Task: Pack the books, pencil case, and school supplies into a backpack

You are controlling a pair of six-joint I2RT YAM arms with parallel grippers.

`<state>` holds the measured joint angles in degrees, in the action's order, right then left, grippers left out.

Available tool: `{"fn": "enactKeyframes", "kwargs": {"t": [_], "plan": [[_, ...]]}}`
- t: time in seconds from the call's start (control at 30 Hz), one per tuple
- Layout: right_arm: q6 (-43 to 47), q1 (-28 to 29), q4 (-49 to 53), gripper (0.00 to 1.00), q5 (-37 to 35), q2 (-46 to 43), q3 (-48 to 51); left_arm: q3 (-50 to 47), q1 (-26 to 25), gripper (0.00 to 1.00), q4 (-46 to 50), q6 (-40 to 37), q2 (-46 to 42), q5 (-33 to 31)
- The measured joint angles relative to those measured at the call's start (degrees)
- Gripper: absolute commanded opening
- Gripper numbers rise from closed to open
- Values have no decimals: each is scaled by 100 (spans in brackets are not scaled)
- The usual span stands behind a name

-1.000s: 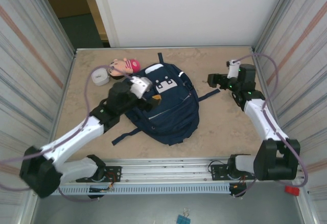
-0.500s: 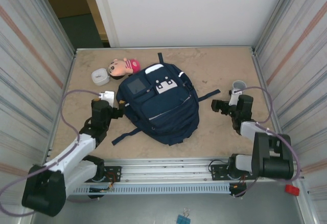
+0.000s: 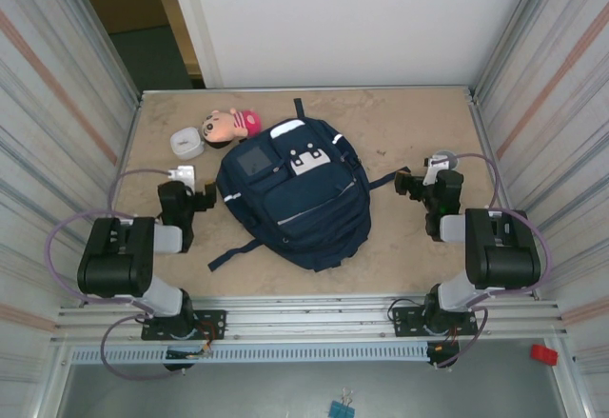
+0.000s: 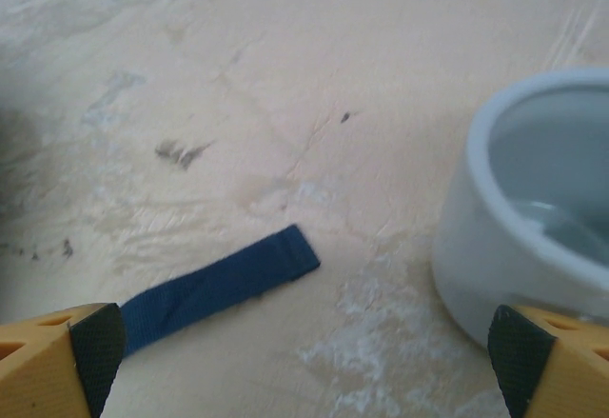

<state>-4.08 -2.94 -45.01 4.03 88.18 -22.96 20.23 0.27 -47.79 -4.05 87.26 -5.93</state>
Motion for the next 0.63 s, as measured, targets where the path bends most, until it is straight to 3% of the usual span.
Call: {"fn": "enactKeyframes", "kwargs": {"t": [0.27, 0.63], "plan": [[0, -2, 24, 99, -168, 0, 0, 238, -142, 99, 140, 26, -13, 470], [0, -17, 22, 99, -120, 0, 0, 238, -142, 99, 302, 26, -13, 599]]}}
